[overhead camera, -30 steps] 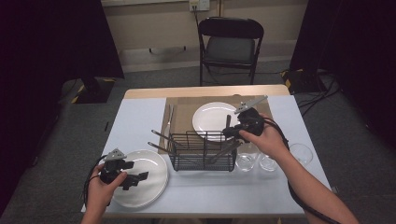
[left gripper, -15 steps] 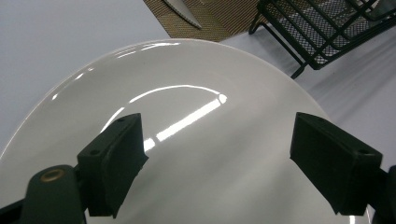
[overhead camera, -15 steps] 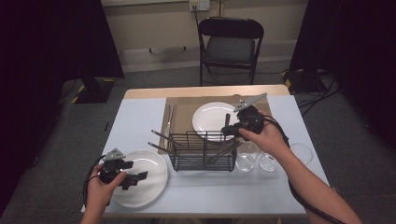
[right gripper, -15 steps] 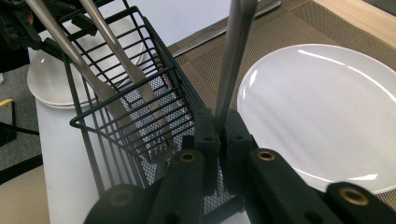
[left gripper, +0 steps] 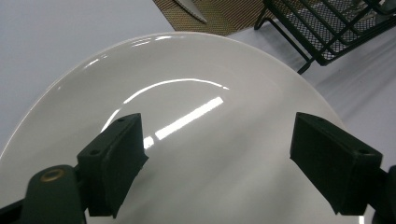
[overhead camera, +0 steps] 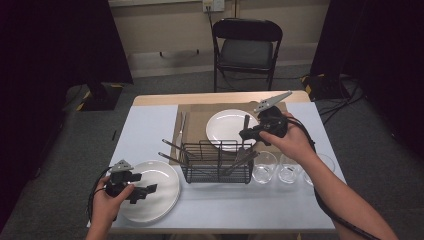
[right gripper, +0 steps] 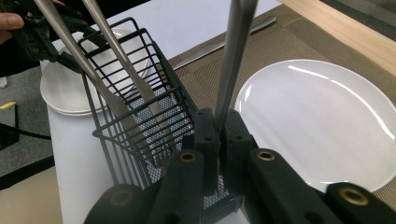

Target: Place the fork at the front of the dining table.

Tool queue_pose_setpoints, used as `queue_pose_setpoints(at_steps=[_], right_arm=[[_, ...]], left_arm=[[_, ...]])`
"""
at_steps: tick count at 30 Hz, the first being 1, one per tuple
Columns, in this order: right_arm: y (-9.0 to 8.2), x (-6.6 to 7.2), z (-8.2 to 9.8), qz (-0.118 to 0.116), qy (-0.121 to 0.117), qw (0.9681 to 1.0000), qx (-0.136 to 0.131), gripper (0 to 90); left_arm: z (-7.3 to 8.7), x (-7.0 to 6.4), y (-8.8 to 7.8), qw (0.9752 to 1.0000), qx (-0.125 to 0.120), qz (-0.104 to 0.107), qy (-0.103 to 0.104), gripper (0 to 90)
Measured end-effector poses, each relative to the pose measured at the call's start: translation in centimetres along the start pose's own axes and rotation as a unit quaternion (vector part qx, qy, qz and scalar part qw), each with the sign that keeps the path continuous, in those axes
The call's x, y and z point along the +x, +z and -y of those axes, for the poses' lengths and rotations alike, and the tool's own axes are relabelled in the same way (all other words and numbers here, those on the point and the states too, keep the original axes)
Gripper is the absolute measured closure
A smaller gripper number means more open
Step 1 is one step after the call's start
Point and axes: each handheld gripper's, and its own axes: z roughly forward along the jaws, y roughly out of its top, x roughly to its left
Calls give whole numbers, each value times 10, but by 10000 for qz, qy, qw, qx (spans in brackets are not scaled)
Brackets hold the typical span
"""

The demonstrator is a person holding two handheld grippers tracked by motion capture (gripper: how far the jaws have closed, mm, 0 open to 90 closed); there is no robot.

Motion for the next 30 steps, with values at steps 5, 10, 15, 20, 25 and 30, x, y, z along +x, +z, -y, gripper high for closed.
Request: queue_pose_setpoints(at_steps=[5, 10, 15, 20, 25, 30], right_arm=[[-7, 0, -5, 1, -20, 10000, -14, 870], [-14, 1, -12, 0, -48, 10000, -54, 870], [-21, 4, -19, 25, -114, 9999, -46, 870], [-28, 6, -24, 62, -152, 9998, -63, 870], [-34, 8, -29, 65, -190, 9997, -129, 870], [-38, 8, -32, 70, -183, 9997, -151, 869]], left_arm=[[0, 1, 1, 10000, 15, 21, 43, 174], [0, 0, 0, 10000, -10, 6, 4, 174], [0, -1, 0, 10000, 1, 50, -11, 174], [-1, -2, 1, 10000, 12, 36, 31, 174], [-2, -5, 2, 10000, 14, 58, 22, 174], [-2, -5, 2, 10000, 41, 66, 22, 174]])
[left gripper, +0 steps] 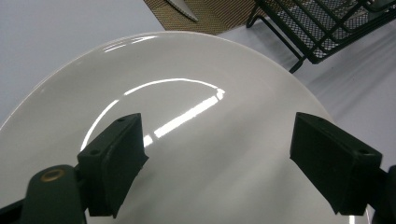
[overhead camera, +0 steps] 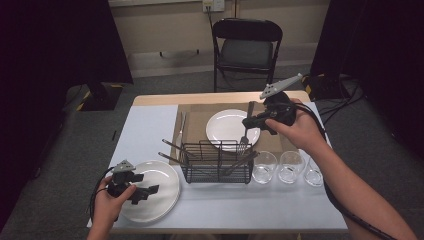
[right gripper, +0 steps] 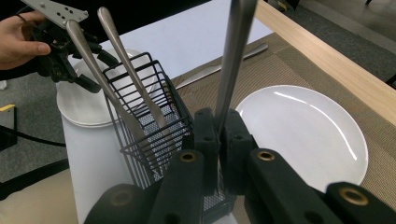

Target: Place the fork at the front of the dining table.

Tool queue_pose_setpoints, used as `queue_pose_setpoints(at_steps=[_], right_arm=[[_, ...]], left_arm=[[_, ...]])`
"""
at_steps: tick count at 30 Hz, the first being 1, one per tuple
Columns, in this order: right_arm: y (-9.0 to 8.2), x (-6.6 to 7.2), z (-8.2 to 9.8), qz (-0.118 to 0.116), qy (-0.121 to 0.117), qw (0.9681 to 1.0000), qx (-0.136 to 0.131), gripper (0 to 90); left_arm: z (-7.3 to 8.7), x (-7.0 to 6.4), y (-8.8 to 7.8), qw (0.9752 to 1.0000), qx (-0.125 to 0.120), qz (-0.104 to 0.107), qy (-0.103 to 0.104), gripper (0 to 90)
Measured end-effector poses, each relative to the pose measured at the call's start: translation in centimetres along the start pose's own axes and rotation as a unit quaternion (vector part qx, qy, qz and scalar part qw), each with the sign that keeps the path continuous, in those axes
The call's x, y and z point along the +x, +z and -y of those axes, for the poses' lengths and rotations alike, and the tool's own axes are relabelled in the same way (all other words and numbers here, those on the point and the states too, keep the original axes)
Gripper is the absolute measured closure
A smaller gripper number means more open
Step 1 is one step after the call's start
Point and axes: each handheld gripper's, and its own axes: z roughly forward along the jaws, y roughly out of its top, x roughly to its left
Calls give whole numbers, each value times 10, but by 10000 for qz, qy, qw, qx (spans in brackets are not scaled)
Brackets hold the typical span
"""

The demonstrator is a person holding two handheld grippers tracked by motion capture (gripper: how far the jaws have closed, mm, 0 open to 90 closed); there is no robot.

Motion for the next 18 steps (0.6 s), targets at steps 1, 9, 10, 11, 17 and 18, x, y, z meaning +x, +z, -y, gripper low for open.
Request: queue_pose_setpoints(at_steps=[1, 9, 10, 11, 17, 18], right_arm=[[-1, 0, -1, 11, -7, 10000, -6, 869], [-7, 2, -8, 34, -56, 10000, -9, 870], [-8, 2, -9, 36, -65, 10000, -20, 869], [-9, 2, -10, 31, -81, 10000, -26, 870], [-14, 4, -17, 85, -116, 9999, -1, 870], [-15, 4, -18, 69, -124, 9999, -3, 870]], left_arm=[[0, 0, 0, 10000, -19, -2, -24, 174], [0, 2, -3, 10000, -25, -31, 5, 174], [0, 2, -3, 10000, -27, -25, -4, 174], [0, 1, -3, 10000, -58, -15, -49, 174], [0, 3, -5, 9999, -77, -42, -50, 174], [0, 3, -5, 9999, -93, -37, -64, 174]])
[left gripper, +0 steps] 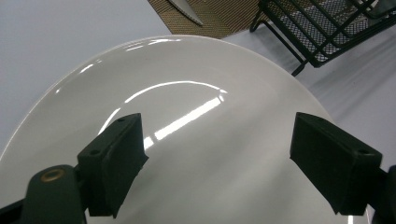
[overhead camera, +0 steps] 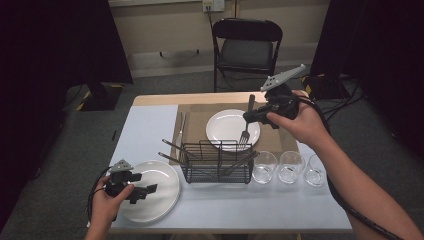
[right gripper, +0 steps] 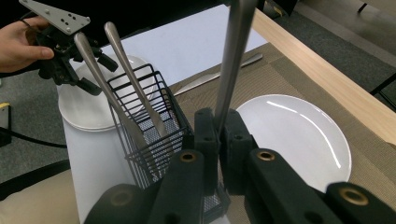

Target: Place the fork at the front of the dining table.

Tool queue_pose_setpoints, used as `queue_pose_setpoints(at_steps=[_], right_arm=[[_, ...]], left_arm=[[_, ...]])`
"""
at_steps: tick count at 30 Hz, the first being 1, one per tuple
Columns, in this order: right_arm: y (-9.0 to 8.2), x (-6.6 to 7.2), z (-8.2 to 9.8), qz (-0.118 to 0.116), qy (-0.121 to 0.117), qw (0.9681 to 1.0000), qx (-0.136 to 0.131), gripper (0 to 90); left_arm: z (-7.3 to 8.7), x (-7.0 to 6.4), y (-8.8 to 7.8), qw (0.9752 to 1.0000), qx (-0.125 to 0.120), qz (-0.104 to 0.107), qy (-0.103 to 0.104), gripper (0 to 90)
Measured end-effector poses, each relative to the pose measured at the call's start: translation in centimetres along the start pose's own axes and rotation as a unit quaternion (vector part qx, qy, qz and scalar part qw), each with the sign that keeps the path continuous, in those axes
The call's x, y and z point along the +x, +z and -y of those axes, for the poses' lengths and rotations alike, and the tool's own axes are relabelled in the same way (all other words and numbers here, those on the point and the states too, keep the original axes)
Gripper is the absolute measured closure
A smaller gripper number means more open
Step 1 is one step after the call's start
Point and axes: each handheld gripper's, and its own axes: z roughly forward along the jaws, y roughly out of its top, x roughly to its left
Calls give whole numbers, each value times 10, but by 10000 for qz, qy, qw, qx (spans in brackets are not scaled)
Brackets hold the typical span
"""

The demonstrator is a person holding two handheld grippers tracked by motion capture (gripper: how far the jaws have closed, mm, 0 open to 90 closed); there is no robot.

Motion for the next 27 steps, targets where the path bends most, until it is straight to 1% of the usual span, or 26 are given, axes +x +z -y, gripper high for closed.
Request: queue_pose_setpoints(at_steps=[8, 10, 16, 22, 27], right_arm=[[-6, 2, -8, 31, -47, 10000, 23, 869], [-8, 2, -9, 46, -58, 10000, 32, 869], [-13, 2, -12, 73, -65, 9999, 40, 870], [-20, -1, -14, 130, -38, 9999, 12, 870], [-23, -5, -12, 161, 9, 9999, 10, 870]], left_arm=[[0, 1, -2, 10000, -13, -2, -12, 174], [0, 2, -2, 10000, -32, -33, -20, 174], [-1, 1, -3, 10000, -42, -12, -16, 174], [-1, 1, -4, 10000, -51, -25, -7, 174], [-1, 1, -5, 10000, -68, -30, -14, 174]])
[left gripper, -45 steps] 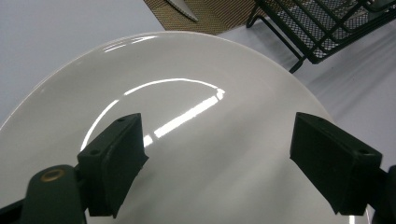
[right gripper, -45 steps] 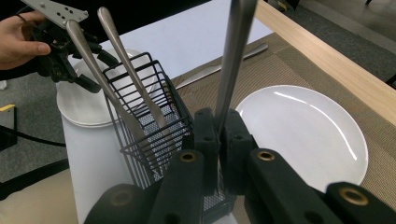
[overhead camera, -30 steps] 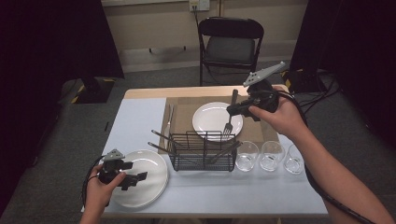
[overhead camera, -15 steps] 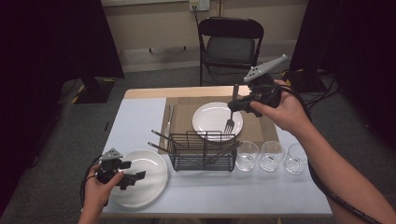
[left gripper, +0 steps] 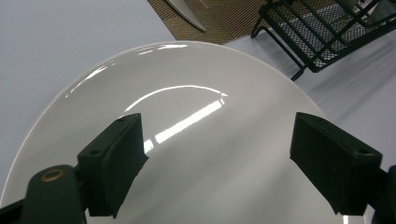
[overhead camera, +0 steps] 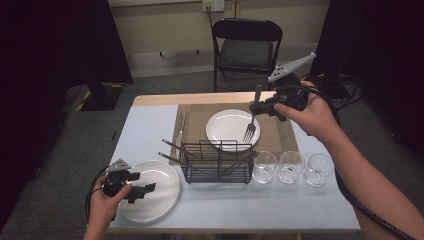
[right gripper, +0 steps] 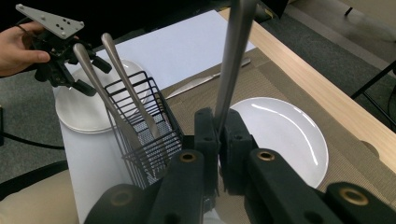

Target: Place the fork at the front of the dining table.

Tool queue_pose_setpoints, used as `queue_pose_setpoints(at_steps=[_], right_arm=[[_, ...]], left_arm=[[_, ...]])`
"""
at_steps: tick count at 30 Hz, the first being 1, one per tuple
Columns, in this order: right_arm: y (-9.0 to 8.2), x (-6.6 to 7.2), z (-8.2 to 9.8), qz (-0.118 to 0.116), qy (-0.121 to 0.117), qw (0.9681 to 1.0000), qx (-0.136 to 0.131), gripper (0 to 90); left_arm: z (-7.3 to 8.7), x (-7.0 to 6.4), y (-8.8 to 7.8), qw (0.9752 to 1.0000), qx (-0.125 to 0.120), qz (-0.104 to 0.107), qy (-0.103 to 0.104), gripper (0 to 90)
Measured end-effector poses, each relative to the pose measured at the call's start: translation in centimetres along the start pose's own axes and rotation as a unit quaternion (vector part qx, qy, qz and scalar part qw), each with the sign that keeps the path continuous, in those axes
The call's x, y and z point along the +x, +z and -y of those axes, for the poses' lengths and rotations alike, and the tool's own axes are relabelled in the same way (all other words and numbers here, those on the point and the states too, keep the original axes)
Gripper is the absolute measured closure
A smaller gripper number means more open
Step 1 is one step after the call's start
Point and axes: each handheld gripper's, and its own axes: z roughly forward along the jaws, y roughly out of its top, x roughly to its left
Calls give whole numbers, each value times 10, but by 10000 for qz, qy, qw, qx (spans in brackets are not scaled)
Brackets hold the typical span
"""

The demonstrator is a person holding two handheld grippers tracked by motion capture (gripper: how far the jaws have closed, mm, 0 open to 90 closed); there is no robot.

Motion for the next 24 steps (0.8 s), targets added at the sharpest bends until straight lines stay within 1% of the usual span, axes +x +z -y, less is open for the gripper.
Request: queue_pose_setpoints(at_steps=[4, 13, 14, 19, 24], right_arm=[[-1, -4, 2, 39, 31, 10000, 12, 870], [-2, -17, 12, 120, 161, 9998, 32, 869], [-2, -18, 13, 156, 166, 9997, 34, 869], [-2, -24, 17, 157, 208, 9997, 7, 869], [0, -28, 22, 179, 251, 9995, 3, 869]], left_arm=[[0, 0, 0, 10000, -49, -21, -5, 174], [0, 0, 0, 10000, -41, -28, -6, 174], [0, 0, 0, 10000, -35, -13, -6, 174], [-1, 0, -1, 10000, -40, -31, 25, 174], [0, 1, -2, 10000, -34, -55, 9, 174]])
